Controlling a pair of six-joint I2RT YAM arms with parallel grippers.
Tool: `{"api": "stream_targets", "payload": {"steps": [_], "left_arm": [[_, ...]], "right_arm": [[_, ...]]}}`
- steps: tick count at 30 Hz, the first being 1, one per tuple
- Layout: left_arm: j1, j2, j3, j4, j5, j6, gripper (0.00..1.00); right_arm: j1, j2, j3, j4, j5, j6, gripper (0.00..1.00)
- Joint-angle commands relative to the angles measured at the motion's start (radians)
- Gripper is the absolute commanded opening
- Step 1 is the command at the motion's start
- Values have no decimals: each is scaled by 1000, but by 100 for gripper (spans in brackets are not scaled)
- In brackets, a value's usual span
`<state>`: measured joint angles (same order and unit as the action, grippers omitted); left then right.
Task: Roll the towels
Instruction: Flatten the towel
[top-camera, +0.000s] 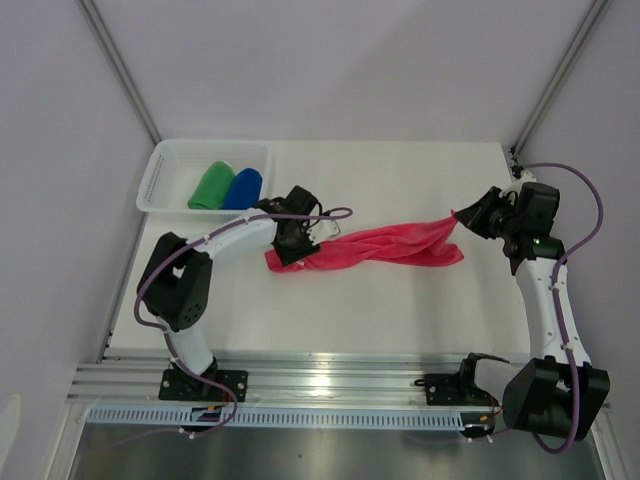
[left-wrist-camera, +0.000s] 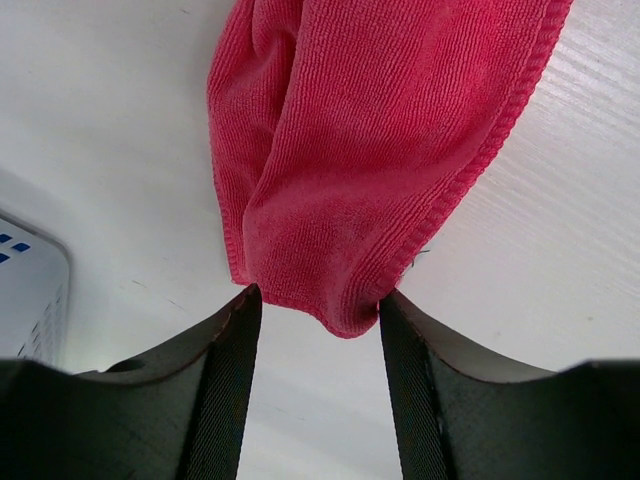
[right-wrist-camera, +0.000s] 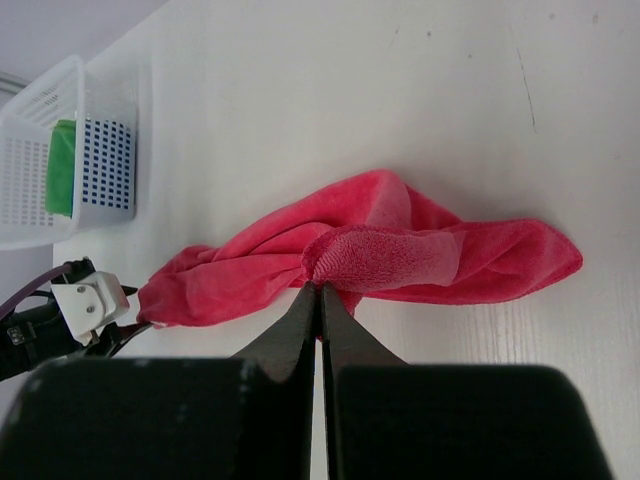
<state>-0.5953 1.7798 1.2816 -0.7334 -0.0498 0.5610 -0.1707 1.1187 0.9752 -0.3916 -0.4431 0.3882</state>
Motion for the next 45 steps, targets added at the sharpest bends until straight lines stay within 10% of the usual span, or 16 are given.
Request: {"api": "stream_targets", "payload": {"steps": [1,20,25,27,45], "left_arm": [[14,-57,41,-14,4,23,54],[35,32,25,-11,142,68,37],[37,30,33,-1,160,63,1],[40,10,50,-7,177,47,1],[328,44,998,-58,301,-128,1]], "right_arm": [[-6,-26,-3,13,-17,-14,0],[-9,-28,-4,13,-20,-14,0],[-9,-25,-6,13,-19,-15,0],[-24,-23,-3,20,-37,-5,0],[-286,523,913,209,-124,152,0]]}}
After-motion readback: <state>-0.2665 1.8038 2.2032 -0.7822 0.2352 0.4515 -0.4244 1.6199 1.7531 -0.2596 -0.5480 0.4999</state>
